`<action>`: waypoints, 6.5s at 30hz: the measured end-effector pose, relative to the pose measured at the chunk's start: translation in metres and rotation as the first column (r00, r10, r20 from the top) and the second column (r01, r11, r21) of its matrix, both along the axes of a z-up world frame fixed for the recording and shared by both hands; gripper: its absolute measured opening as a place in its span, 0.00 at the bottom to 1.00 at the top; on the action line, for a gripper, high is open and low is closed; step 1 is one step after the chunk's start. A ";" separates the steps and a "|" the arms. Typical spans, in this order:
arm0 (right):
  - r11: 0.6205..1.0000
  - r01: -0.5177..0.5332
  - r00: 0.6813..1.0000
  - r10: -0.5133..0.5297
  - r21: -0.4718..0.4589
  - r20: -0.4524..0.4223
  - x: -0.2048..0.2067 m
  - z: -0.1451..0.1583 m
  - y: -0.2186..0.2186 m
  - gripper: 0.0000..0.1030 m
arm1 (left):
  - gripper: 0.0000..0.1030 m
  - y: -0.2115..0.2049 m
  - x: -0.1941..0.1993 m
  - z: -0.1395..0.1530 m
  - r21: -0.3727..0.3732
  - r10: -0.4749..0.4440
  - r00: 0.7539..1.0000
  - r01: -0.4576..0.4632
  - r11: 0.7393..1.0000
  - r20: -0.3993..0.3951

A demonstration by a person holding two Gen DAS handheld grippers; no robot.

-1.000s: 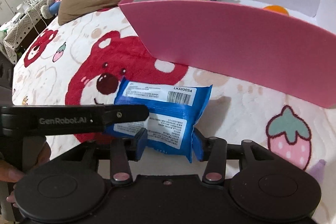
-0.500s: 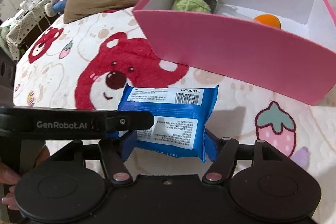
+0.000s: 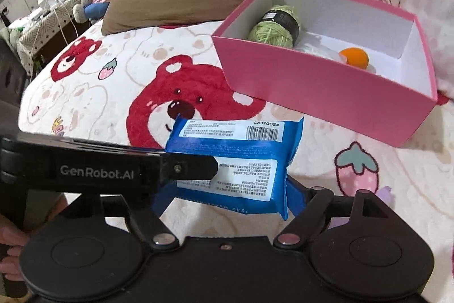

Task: Organize objects
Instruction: 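Lift the wipes pack with the left gripper toward the pink box, then carry the wipes pack over the pink box with the left gripper, then lower the wipes pack into the box and open the left gripper, then withdraw the left gripper from the box toward the purple plush doll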

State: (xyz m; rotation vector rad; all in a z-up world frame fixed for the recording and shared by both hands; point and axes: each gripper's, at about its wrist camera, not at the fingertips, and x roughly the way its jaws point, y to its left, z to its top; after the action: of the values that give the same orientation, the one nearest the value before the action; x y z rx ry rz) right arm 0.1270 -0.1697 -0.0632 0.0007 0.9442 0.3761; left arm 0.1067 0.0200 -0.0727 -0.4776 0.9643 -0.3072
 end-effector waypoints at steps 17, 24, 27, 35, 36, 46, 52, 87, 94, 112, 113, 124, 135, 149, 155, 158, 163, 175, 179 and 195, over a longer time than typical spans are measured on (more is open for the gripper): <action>0.996 0.087 0.990 -0.090 0.034 0.110 -0.055 0.057 -0.008 0.84 | 0.41 -0.020 -0.031 0.072 0.071 -0.119 0.988 0.112 0.991 0.099; 0.994 0.104 0.984 -0.105 0.017 0.146 -0.063 0.082 -0.012 0.84 | 0.41 -0.032 -0.036 0.101 0.111 -0.134 0.981 0.118 0.987 0.143; 0.995 0.097 0.981 -0.099 0.025 0.169 -0.064 0.091 -0.015 0.84 | 0.41 -0.034 -0.037 0.110 0.112 -0.113 0.981 0.097 0.989 0.156; 0.997 0.071 0.976 -0.076 0.031 0.204 -0.062 0.101 -0.021 0.84 | 0.41 -0.043 -0.028 0.129 0.147 -0.113 0.977 0.087 0.985 0.181; 0.997 0.072 0.975 -0.076 0.031 0.209 -0.061 0.103 -0.022 0.84 | 0.41 -0.044 -0.025 0.131 0.149 -0.114 0.977 0.087 0.985 0.182; 0.994 0.073 0.961 -0.092 0.083 0.262 -0.032 0.129 -0.045 0.80 | 0.41 -0.046 0.017 0.159 0.120 -0.108 0.969 0.083 0.989 0.222; 0.993 0.079 0.951 -0.102 0.091 0.291 -0.001 0.145 -0.055 0.74 | 0.41 -0.052 0.049 0.176 0.145 -0.093 0.965 0.058 0.988 0.245; 0.938 0.223 0.968 -0.245 0.265 0.054 0.144 0.017 -0.118 0.36 | 0.40 -0.072 0.196 0.042 0.200 -0.032 0.995 0.012 0.980 0.096; 0.938 0.245 0.969 -0.248 0.246 -0.020 0.159 -0.009 -0.117 0.36 | 0.40 -0.067 0.204 0.016 0.170 0.002 0.999 -0.009 0.985 0.043; 0.920 0.313 0.949 -0.291 0.236 -0.125 0.175 -0.034 -0.121 0.38 | 0.33 -0.079 0.214 0.002 0.275 -0.018 0.999 0.008 0.962 0.032; 0.920 0.311 0.949 -0.288 0.237 -0.130 0.177 -0.035 -0.121 0.38 | 0.33 -0.079 0.215 0.000 0.272 -0.016 1.000 0.009 0.962 0.025; 0.943 0.302 0.949 -0.283 0.142 -0.140 0.180 -0.041 -0.115 0.38 | 0.33 -0.087 0.213 -0.008 0.295 0.009 1.000 -0.009 0.955 0.002; 0.949 0.310 0.948 -0.304 0.055 -0.093 0.178 -0.035 -0.110 0.38 | 0.34 -0.091 0.217 -0.012 0.336 0.007 1.000 -0.002 0.942 -0.015; 0.945 0.327 0.945 -0.327 -0.026 -0.007 0.169 -0.022 -0.111 0.37 | 0.32 -0.084 0.197 0.008 0.328 -0.009 1.000 0.004 0.945 0.011; 0.942 0.330 0.944 -0.331 0.053 0.000 0.157 -0.005 -0.124 0.37 | 0.32 -0.077 0.186 0.031 0.303 0.008 1.000 -0.014 0.953 0.023; 0.954 0.295 0.955 -0.296 0.051 0.021 0.145 0.010 -0.122 0.38 | 0.33 -0.076 0.183 0.044 0.294 0.010 0.999 -0.020 0.956 0.035; 0.972 0.233 0.971 -0.235 0.043 0.044 0.128 0.037 -0.112 0.42 | 0.35 -0.074 0.170 0.072 0.308 -0.001 0.999 -0.015 0.951 0.051; 0.993 0.118 0.989 -0.114 -0.031 0.092 0.092 0.095 -0.105 0.71 | 0.64 -0.071 0.130 0.138 0.337 -0.048 0.997 0.024 0.941 0.064; 0.994 0.105 0.987 -0.100 -0.030 0.122 0.076 0.105 -0.107 0.92 | 0.82 -0.074 0.109 0.152 0.404 -0.019 0.994 -0.028 0.914 0.112; 0.998 0.045 0.982 -0.038 -0.033 0.184 0.011 0.132 -0.101 0.95 | 0.97 -0.079 0.040 0.174 0.415 -0.096 0.992 0.054 0.908 0.079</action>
State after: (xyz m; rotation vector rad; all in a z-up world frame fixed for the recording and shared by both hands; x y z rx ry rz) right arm 0.1375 -0.2703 0.0685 -0.0473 0.7676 0.3146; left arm 0.1469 -0.0586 0.1013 -0.0369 0.9222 -0.1857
